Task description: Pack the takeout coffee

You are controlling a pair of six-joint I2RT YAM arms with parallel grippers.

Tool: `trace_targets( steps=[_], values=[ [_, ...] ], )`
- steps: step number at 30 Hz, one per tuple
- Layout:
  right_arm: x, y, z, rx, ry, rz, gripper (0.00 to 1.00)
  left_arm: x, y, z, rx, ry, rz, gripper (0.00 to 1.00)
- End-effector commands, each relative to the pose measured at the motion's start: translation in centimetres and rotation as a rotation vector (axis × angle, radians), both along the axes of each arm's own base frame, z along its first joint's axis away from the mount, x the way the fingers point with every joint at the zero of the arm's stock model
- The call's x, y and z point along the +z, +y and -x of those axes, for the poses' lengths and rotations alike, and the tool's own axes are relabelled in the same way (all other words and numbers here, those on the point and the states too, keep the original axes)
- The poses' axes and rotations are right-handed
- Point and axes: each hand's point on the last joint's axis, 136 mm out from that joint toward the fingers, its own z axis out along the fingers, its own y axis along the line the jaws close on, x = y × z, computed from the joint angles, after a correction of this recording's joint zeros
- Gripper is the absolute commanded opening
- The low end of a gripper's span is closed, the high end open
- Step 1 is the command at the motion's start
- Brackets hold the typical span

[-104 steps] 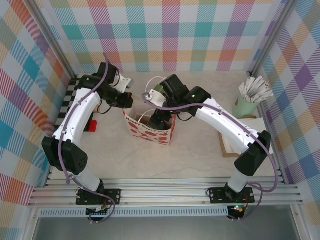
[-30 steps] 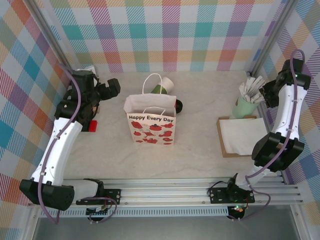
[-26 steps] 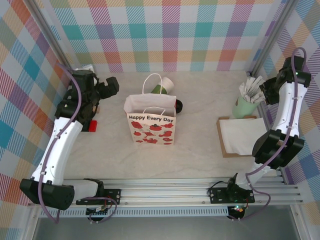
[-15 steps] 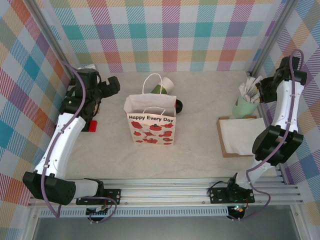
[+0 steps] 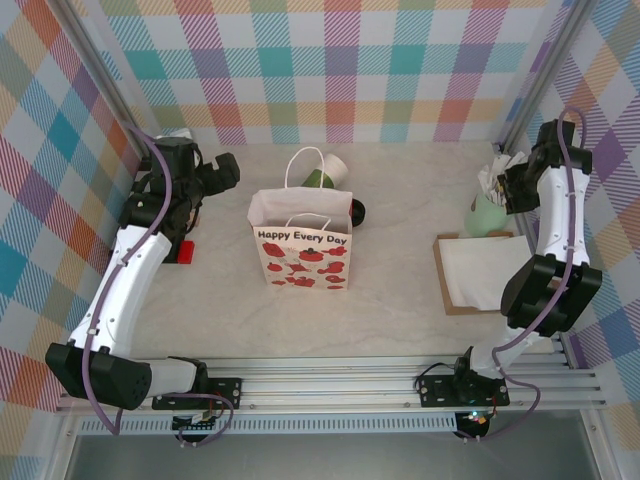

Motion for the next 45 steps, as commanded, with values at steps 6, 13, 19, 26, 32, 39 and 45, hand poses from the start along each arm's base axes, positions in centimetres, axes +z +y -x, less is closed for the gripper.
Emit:
trace_targets(
  steps=[6,13,19,26,32,39,45],
  values=[
    [0.8,-0.7,1.3,-0.092,-0.044,0.046,0.45,0.7,0.8,0.2,0.017,-0.011,-0.023,1.00],
    [-0.1,-0.6,0.5,-0.075,-0.038,0.028,0.42,0.5,0.7,0.0,0.016,-0.006,-0.019,1.00],
    [-1.0,-0.5,-0.4,-0.073,-0.034,0.006,0.40,0.5,0.8,0.2,0.025,-0.003,-0.016,1.00],
    [-1.7,-0.7,-0.9,-0.075,-0.024,0.009,0.34,0.5,1.1,0.4,0.039,-0.003,-0.017,1.00],
    [-1.7,-1.3,-0.1,-0.096,0.008,0.044,0.14,0.4,1.1,0.3,0.046,-0.004,-0.017,1.00],
    [0.2,-0.8,1.2,-0.095,0.001,0.038,0.05,0.6,0.8,0.0,0.029,-0.013,-0.012,1.00],
    [3.3,0.7,4.5,-0.102,-0.026,0.011,0.00,1.7,1.0,0.3,0.030,-0.049,-0.023,1.00]
  ],
)
